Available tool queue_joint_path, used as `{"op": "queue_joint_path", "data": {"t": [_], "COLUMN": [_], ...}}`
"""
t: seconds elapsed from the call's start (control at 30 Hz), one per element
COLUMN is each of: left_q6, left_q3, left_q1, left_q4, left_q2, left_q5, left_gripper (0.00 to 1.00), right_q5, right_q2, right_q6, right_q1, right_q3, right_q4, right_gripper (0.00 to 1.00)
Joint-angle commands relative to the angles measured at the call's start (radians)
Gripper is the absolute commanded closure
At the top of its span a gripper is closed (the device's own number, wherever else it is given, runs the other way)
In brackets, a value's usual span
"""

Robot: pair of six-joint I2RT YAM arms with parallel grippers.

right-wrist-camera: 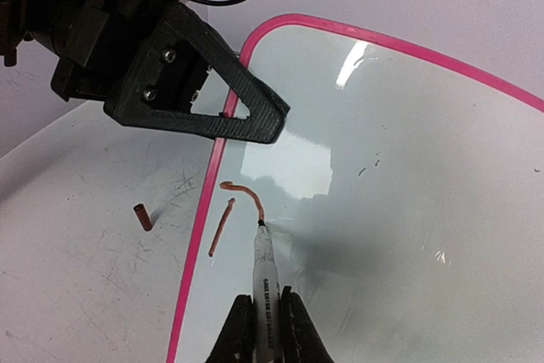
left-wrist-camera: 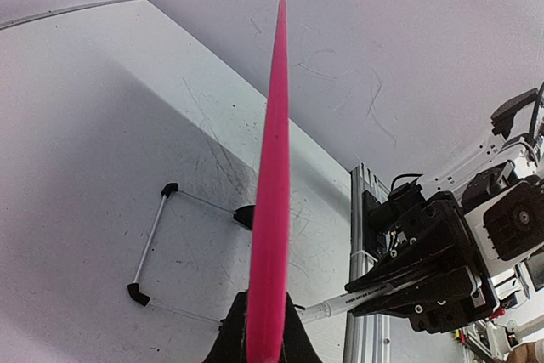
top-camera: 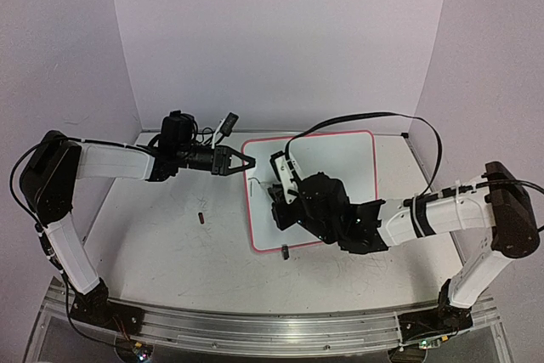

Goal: Write a sentence on the whiteboard

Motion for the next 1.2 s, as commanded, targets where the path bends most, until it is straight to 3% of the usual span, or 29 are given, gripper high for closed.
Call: {"op": "queue_joint_path", "data": {"t": [0.0,1.17], "left_q6": [-0.006,-0.004], "left_q3": [0.004,0.004], "left_q1": [0.004,0.001], "left_q4": [-0.005,-0.005], "left_q2": [-0.031,-0.035], "left_q5": [-0.018,-0.02], "left_gripper": [1.0,1.0], "right_q5": [0.002,-0.049], "right_q2": [-0.024,0.056], "right_q6": [0.03,0.051], "right_q1": [-0.007,0.031], "right_q3": [-0.025,0.036], "right_q4": [-0.044,-0.032], "right_gripper": [1.0,1.0]}}
